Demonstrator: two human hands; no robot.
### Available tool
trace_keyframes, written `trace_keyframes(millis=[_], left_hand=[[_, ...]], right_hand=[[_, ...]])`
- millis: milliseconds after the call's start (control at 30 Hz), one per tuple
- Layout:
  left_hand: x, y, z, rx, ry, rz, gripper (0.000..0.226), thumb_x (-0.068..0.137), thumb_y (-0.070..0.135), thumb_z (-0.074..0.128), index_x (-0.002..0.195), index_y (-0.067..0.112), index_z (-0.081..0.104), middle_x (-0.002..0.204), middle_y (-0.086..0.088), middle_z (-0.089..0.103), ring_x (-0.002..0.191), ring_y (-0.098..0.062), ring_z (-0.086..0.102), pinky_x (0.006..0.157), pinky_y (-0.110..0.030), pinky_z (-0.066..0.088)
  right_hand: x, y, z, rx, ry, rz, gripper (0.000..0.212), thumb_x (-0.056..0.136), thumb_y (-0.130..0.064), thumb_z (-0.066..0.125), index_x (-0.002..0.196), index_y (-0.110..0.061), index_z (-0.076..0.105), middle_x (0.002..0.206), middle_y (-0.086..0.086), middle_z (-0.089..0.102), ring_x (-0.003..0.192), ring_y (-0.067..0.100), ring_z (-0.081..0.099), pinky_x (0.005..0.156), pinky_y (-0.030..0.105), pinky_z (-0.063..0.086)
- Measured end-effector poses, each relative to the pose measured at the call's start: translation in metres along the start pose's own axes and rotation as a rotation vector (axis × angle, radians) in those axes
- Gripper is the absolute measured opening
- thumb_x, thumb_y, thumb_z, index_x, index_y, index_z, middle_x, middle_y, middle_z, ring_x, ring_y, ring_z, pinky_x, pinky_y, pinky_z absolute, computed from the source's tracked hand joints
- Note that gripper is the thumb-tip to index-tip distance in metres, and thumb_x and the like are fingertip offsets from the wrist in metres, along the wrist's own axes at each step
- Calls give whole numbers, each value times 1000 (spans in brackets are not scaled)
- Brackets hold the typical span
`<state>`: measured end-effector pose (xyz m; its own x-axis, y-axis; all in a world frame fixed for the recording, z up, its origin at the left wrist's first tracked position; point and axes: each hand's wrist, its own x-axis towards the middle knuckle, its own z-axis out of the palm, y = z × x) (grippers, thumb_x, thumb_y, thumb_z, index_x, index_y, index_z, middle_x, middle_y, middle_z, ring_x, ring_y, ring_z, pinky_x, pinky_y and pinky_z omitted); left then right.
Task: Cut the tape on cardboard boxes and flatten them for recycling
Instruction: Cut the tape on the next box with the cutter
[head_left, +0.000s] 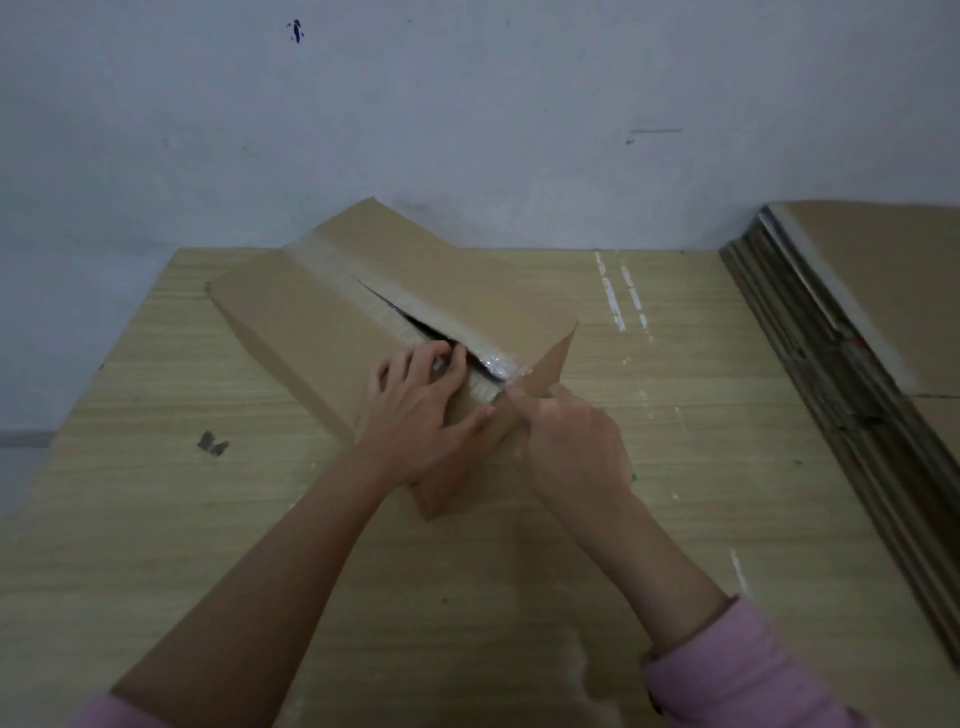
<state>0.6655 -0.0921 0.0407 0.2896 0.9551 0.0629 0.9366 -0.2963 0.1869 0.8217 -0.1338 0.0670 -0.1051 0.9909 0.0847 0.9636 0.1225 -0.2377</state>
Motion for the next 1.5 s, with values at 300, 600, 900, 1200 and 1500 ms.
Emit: trace_keyframes(millis=[300,600,900,1200,1500], left_hand=[[2,0,0,9,1,12,94,67,74,0,145,32,31,144,2,28,129,-18,24,106,-35,12],[0,2,1,23,15,53,85,74,69,-3,146,35,26,141,-4,28,128,-19,21,107,-39,11],[13,0,2,-224,191,106,62,71,67,39,110,26,63,125,-4,46,119,-23,31,90,-32,18],[13,-3,-4,-372,159,104,64,62,73,42,105,30,62,124,4,41,124,-14,27,91,-28,15],[19,-4,-1,-493,130,56,55,71,64,30,103,32,62,116,13,38,124,-10,26,93,-23,11]], right_hand=[[-5,7,6,28,72,12,52,93,-18,46,142,-30,39,108,10,57,88,33,62,65,29,32],[4,26,15,111,275,16,46,77,-8,55,120,-22,66,68,11,58,52,33,58,51,28,32],[-16,25,16,955,67,405,32,95,-4,46,114,-17,68,57,0,58,33,12,45,38,19,38],[-10,23,10,938,-2,372,29,94,-6,48,108,-20,70,54,0,58,28,13,42,36,18,34],[19,14,-1,1027,-167,460,32,92,-2,45,100,-20,70,52,7,47,28,12,32,34,15,24]])
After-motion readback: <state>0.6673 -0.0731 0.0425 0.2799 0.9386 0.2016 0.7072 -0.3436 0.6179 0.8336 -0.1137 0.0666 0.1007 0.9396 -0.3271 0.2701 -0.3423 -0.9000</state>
